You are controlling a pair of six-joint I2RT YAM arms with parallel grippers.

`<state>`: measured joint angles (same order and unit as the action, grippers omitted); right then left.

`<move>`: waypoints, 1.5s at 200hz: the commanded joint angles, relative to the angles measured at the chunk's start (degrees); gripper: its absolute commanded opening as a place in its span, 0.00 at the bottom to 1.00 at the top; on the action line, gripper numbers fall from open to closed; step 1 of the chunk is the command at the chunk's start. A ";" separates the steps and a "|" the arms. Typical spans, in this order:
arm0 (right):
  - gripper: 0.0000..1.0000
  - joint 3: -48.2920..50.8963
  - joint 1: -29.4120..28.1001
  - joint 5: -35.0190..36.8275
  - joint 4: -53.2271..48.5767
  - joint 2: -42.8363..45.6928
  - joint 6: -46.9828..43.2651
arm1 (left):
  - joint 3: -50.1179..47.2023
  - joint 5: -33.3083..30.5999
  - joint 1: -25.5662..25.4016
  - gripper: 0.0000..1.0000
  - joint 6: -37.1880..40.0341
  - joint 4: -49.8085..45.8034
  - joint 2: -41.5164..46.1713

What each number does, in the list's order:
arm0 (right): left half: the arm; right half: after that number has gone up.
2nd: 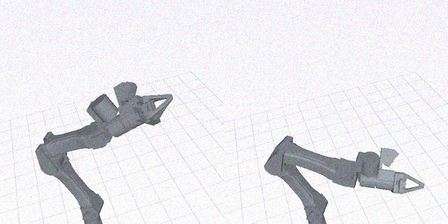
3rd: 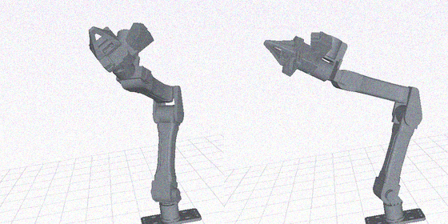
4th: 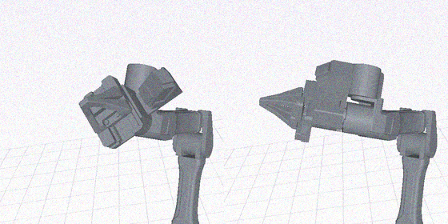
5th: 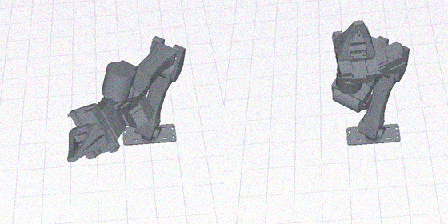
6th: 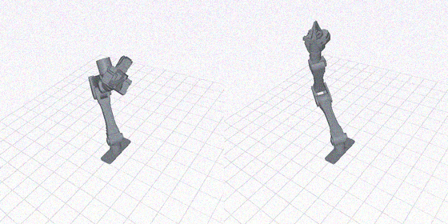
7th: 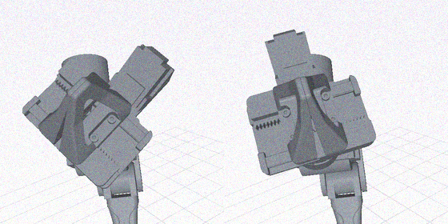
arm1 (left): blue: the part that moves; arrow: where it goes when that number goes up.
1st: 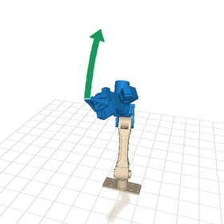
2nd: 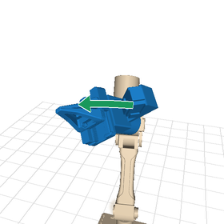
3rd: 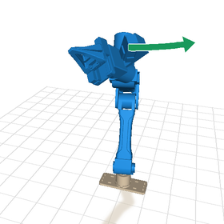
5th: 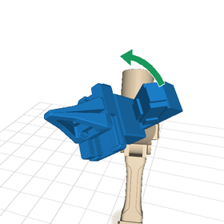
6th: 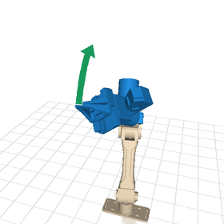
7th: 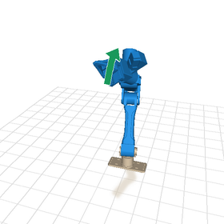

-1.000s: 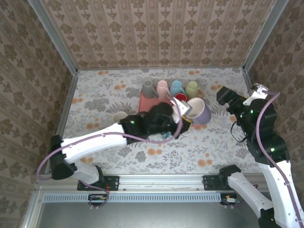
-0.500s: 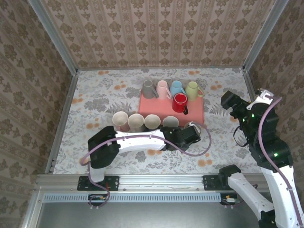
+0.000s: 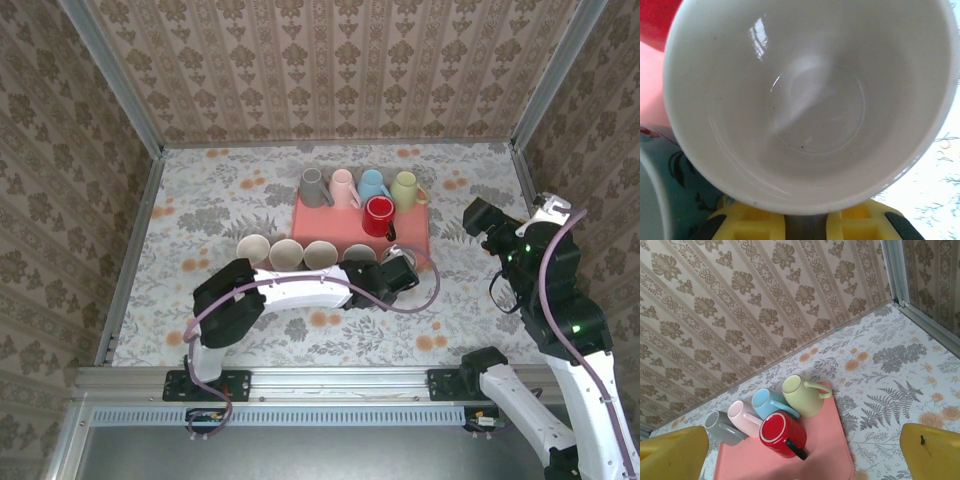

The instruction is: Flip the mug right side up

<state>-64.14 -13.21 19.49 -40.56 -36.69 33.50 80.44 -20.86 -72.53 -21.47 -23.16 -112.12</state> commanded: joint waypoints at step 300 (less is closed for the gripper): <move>1.00 1.65 -0.41 -1.84 2.44 -1.72 -1.90 | -1.29 -0.97 0.20 0.13 -0.98 1.41 3.03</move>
<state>-62.50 -13.30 17.98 -39.07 -38.37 32.71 79.83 -21.50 -72.66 -22.70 -22.11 -112.75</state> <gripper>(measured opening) 0.999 0.178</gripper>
